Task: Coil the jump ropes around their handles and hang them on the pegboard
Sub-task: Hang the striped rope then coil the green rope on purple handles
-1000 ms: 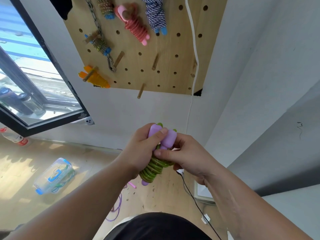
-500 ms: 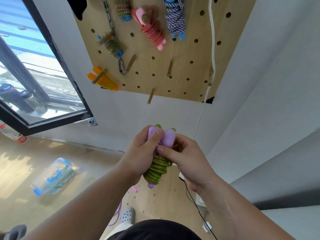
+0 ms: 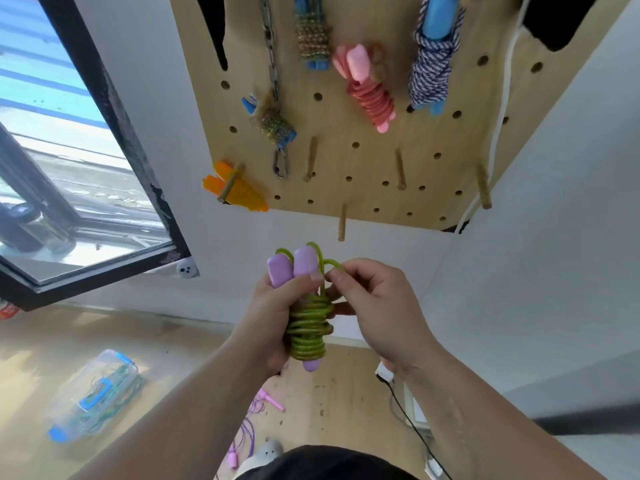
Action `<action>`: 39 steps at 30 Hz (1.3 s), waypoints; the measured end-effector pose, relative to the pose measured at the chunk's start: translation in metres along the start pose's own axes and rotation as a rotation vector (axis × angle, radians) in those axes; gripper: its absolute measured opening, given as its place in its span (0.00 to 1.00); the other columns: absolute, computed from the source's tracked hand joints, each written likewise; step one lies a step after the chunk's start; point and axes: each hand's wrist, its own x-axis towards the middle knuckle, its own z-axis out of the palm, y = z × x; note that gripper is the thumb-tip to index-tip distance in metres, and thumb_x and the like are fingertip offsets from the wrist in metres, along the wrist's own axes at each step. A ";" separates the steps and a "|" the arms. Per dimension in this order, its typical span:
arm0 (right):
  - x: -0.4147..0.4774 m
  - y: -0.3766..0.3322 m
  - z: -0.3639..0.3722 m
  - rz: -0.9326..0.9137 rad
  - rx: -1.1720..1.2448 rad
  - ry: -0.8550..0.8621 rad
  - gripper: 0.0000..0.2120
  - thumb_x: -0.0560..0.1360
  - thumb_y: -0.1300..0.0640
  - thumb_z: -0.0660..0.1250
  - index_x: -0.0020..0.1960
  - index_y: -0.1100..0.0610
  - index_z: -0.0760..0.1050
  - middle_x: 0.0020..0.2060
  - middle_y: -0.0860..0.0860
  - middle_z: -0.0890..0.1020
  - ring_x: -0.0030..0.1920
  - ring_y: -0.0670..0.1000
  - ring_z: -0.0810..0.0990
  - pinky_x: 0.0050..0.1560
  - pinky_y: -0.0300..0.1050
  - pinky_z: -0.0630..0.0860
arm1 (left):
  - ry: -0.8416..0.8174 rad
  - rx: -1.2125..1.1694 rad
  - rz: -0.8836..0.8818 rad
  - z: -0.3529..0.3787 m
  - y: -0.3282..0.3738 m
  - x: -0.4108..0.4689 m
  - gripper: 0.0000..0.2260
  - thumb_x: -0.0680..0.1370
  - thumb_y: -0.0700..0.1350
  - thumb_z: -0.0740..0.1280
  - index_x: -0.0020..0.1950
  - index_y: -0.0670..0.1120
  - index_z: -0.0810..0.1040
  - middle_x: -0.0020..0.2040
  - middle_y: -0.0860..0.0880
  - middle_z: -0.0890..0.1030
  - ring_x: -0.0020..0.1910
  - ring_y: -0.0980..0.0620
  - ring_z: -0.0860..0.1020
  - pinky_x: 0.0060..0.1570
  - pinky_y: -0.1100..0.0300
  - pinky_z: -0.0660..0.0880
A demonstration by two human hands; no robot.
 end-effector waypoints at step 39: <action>0.205 -0.003 0.001 -0.269 -0.408 0.090 0.08 0.71 0.56 0.78 0.44 0.55 0.81 0.37 0.46 0.82 0.38 0.43 0.79 0.39 0.31 0.74 | 0.054 0.011 0.102 -0.044 0.038 0.176 0.24 0.76 0.45 0.73 0.68 0.40 0.71 0.58 0.39 0.80 0.50 0.40 0.85 0.46 0.48 0.82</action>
